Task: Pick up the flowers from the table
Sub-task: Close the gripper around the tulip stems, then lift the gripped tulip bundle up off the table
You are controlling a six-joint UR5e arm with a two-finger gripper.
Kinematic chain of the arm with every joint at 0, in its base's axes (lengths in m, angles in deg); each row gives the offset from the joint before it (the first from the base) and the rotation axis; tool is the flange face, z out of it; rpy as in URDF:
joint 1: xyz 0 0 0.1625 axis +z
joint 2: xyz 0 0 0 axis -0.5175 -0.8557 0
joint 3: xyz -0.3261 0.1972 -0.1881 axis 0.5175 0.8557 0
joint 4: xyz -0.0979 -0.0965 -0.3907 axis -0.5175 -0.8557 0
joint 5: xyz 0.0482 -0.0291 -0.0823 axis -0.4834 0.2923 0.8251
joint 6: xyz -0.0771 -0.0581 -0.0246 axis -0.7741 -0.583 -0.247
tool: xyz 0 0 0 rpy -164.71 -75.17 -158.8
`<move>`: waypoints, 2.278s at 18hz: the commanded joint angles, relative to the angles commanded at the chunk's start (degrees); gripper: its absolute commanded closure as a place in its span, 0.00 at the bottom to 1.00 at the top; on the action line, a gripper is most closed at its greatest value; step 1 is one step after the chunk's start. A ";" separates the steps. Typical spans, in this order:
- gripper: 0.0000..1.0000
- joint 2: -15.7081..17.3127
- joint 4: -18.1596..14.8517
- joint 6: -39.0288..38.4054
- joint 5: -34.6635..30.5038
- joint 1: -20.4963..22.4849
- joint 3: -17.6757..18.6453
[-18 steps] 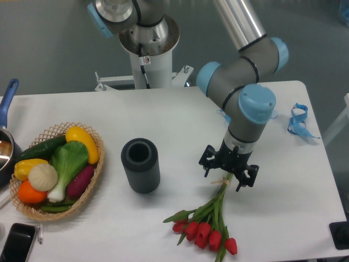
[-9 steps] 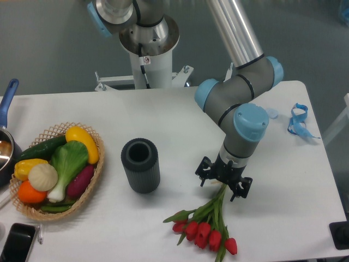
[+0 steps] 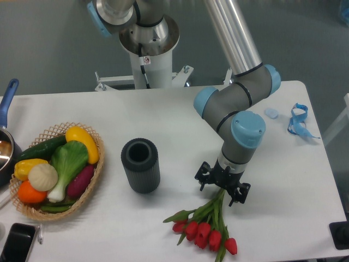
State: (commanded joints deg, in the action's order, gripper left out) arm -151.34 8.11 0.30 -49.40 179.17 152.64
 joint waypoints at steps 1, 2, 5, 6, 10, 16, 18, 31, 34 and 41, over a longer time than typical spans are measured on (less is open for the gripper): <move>0.00 0.00 0.00 0.00 0.00 0.00 0.00; 0.00 -0.09 0.00 -0.09 -0.52 0.00 0.00; 0.00 -0.35 0.09 -0.09 -2.02 -0.44 -0.09; 0.00 -0.35 0.09 -0.09 -2.02 -0.53 -0.09; 0.06 -0.35 0.09 -0.09 -2.02 -0.53 -0.09; 0.35 -0.35 0.00 -0.18 -2.11 -0.53 -0.26; 0.42 -0.35 0.00 -0.26 -2.11 -0.53 -0.35; 0.81 0.26 0.00 -0.62 -2.11 -0.53 -0.70; 0.80 0.44 0.00 -0.62 -2.02 -0.44 -1.05; 0.79 7.10 0.00 -3.68 0.78 0.26 -7.82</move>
State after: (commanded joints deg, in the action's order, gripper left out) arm -144.24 8.11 -3.39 -48.62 179.43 144.82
